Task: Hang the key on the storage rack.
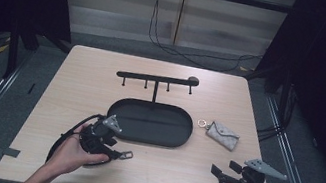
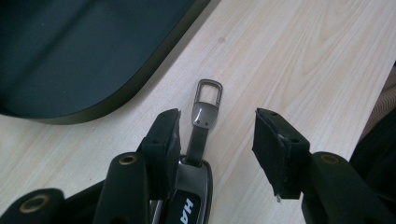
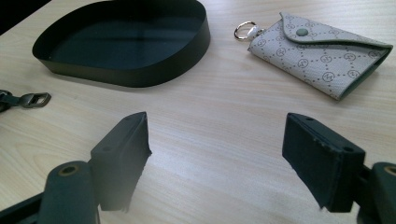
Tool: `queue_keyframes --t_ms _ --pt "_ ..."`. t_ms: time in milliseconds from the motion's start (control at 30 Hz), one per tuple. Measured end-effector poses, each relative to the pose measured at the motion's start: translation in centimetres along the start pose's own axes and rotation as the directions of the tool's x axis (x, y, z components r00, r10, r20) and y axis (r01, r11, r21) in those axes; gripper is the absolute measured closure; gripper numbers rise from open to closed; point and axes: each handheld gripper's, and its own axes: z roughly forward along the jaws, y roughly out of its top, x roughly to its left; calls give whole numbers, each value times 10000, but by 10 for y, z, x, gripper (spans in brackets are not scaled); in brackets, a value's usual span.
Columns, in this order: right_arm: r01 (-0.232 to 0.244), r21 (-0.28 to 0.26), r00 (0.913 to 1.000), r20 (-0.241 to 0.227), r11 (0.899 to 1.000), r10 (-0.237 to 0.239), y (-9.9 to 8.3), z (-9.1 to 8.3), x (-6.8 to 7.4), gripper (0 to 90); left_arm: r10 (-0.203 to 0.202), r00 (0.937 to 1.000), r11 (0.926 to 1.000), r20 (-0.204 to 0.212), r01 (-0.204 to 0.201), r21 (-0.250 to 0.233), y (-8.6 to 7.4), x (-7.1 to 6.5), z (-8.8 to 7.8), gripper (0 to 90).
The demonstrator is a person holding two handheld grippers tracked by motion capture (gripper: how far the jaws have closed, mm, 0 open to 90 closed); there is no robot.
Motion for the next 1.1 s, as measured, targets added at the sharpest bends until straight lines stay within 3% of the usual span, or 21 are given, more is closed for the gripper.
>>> queue_keyframes --t_ms 333,467,600,733,833,867,1100 --pt "-7 87 10000 -36 10000 7 0 1 0 225 464 9986 9949 235 -483 882 16 3 14 516" --pt "13 283 9999 166 9996 -18 0 3 0 233 836 9959 9830 355 -882 1607 18 0 27 556" --pt "27 242 9998 194 9997 -31 0 2 0 232 988 9944 9760 389 -1044 1910 22 -1 34 579" --pt "36 252 9998 179 9997 -41 -1 2 0 232 952 9952 9744 246 -982 2022 28 1 38 590" --pt "36 281 9998 176 9996 -41 0 2 0 232 1143 9931 9662 265 -1174 2294 32 1 39 615" --pt "36 289 9998 177 9996 -42 0 2 0 232 1017 9944 9678 282 -1055 2284 33 1 40 620" --pt "28 291 9998 178 9996 -33 -1 2 0 232 1088 9933 9557 399 -1155 2708 36 6 47 625"
